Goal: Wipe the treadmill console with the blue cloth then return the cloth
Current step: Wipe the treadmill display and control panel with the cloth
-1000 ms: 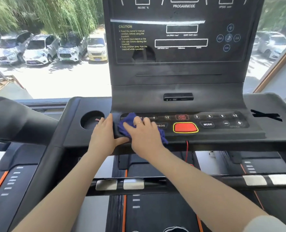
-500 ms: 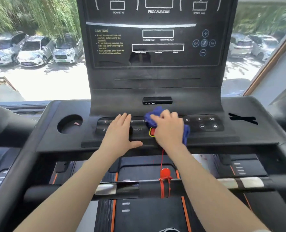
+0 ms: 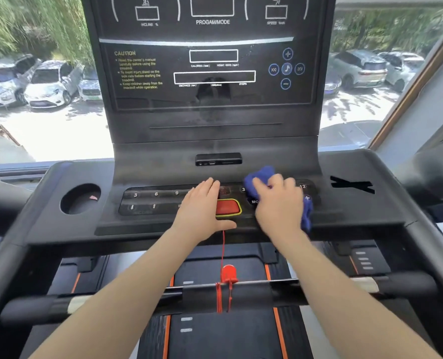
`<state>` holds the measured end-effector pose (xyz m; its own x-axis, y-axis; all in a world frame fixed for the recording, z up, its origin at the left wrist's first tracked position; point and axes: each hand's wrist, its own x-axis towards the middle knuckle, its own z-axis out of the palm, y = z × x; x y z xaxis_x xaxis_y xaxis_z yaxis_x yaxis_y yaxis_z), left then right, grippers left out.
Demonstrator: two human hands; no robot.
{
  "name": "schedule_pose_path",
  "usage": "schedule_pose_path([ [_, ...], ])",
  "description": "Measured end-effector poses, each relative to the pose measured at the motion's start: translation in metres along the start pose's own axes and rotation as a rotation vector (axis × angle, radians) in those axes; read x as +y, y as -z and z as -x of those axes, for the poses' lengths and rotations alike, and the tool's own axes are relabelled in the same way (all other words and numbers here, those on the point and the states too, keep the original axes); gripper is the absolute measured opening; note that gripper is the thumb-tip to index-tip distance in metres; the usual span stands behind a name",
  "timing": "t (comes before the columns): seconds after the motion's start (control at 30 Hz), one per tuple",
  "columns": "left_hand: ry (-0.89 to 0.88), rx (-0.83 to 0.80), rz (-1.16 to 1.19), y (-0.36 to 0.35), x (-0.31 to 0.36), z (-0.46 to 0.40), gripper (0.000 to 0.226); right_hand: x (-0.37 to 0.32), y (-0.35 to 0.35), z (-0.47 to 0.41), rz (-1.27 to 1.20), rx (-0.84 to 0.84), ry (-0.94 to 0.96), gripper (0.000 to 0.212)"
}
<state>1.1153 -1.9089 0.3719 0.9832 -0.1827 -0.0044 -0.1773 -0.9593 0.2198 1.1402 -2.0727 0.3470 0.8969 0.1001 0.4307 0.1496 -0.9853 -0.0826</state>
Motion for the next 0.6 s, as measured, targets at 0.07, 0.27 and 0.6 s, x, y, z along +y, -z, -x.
schedule_pose_path([
  [0.07, -0.008, 0.020, 0.007, -0.001, 0.004, -0.003, 0.102, -0.017, -0.004, 0.020, -0.041, 0.049, 0.195, 0.046],
  [0.27, 0.027, -0.021, -0.049, -0.003, 0.004, -0.006, 0.107, 0.061, -0.002, -0.009, -0.057, 0.124, 0.179, 0.044],
  [0.6, 0.073, 0.039, -0.100, -0.008, 0.033, -0.016, 0.115, 0.079, 0.000, 0.016, -0.173, 0.119, 0.260, 0.046],
])
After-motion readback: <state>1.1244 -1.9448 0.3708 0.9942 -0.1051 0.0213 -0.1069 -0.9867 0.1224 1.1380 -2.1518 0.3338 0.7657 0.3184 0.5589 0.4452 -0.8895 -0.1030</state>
